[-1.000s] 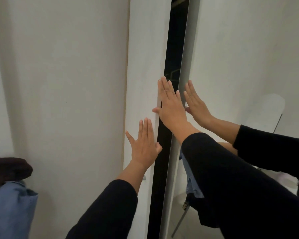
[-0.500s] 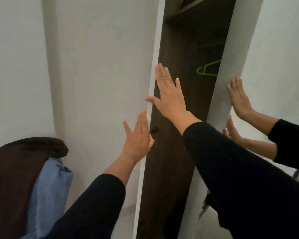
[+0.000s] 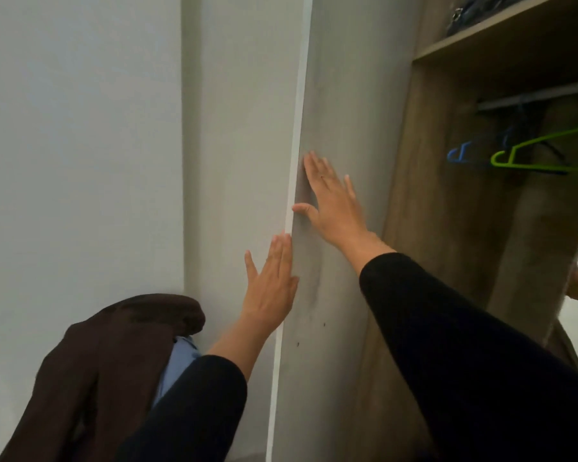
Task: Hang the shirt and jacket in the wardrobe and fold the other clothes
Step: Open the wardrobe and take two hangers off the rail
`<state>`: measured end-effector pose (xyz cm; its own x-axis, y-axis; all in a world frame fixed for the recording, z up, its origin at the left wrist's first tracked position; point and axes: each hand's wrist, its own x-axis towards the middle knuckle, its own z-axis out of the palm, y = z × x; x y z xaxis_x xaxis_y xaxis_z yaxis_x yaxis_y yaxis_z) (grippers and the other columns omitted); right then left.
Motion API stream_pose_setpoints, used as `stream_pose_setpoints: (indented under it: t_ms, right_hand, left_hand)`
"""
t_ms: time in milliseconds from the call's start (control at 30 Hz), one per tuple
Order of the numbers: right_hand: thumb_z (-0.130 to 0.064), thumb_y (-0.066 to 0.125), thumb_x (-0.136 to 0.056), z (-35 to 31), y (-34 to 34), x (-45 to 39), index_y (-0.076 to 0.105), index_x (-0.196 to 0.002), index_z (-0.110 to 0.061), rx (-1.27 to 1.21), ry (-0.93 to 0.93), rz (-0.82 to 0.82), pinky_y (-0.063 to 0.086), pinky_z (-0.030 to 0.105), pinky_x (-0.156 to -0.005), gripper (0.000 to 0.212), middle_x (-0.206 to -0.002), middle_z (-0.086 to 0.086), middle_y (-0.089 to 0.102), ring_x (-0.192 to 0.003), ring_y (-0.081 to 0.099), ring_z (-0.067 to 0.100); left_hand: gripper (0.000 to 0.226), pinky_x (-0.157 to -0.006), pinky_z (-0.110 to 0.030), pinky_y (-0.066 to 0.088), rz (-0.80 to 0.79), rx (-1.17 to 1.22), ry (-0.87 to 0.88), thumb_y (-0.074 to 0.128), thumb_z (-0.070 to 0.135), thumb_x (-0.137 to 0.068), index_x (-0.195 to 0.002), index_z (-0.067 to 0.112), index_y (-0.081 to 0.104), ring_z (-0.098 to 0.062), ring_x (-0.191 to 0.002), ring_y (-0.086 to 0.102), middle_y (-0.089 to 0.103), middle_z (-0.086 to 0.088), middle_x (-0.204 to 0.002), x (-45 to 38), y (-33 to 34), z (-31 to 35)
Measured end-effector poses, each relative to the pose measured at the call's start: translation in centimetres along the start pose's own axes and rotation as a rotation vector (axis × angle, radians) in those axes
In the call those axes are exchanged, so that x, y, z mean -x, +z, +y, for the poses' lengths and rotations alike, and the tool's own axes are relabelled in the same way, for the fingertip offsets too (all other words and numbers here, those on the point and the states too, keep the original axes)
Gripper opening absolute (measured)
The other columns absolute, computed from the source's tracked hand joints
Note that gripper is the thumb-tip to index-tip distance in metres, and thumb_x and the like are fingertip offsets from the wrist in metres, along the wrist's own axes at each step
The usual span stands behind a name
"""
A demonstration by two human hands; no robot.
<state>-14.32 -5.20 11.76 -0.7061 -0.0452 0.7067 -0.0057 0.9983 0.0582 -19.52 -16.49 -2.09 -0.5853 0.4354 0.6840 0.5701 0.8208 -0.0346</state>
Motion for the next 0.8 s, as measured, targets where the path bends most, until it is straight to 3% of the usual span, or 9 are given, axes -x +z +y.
stream_pose_setpoints:
  t_ms: [67,133,333,600,800]
  right_hand:
    - [-0.038,0.043,-0.098,-1.2,1.7,-1.6,-0.007,-0.152,-0.022,-0.011,0.027,-0.017,0.000,0.045,-0.120,0.075,-0.160,-0.007,-0.011,-0.147,-0.009,0.010]
    - [-0.034,0.044,-0.098,-2.1,3.4,-2.9,-0.007,-0.152,-0.022,-0.012,0.052,-0.024,0.001,0.045,-0.119,0.075,-0.159,-0.007,-0.012,-0.147,-0.009,0.011]
    - [-0.030,0.044,-0.099,-3.2,8.1,-6.7,-0.009,-0.151,-0.022,-0.022,0.087,-0.034,0.003,0.045,-0.119,0.075,-0.159,-0.008,-0.014,-0.147,-0.011,0.012]
    - [-0.029,0.046,-0.098,-2.1,13.1,-11.9,-0.007,-0.152,-0.021,0.010,0.001,-0.031,0.006,0.047,-0.119,0.076,-0.159,-0.007,-0.014,-0.147,-0.010,0.013]
    - [-0.033,0.046,-0.098,0.2,16.1,-15.2,-0.003,-0.152,-0.019,0.056,-0.041,-0.051,0.005,0.047,-0.118,0.074,-0.160,-0.004,-0.013,-0.147,-0.010,0.014]
  left_hand:
    - [0.077,-0.109,-0.056,-0.009,-0.063,0.006,-0.011,0.031,0.044,-0.100,-0.146,0.008,-0.020,-0.018,-0.134,-0.027,-0.016,-0.005,-0.158,-1.0,0.7,-2.2]
    - [0.080,-0.107,-0.054,-0.016,-0.095,0.018,-0.036,0.030,0.045,-0.100,-0.144,0.009,-0.027,-0.017,-0.131,-0.033,-0.023,-0.004,-0.156,-1.8,1.1,-4.0]
    - [0.092,-0.109,-0.052,-0.016,-0.120,0.067,-0.126,0.041,0.043,-0.097,-0.138,0.010,-0.034,-0.018,-0.131,-0.035,-0.028,-0.004,-0.154,-4.4,3.3,-7.8]
    - [0.102,-0.111,-0.052,-0.011,-0.106,0.045,-0.228,0.052,0.040,-0.093,-0.135,0.016,-0.038,-0.022,-0.132,-0.036,-0.030,-0.007,-0.153,-8.3,7.1,-10.5]
    - [0.101,-0.113,-0.051,-0.007,-0.120,0.000,-0.305,0.053,0.037,-0.093,-0.138,0.014,-0.035,-0.024,-0.141,-0.027,-0.028,-0.007,-0.154,-11.2,9.9,-11.9]
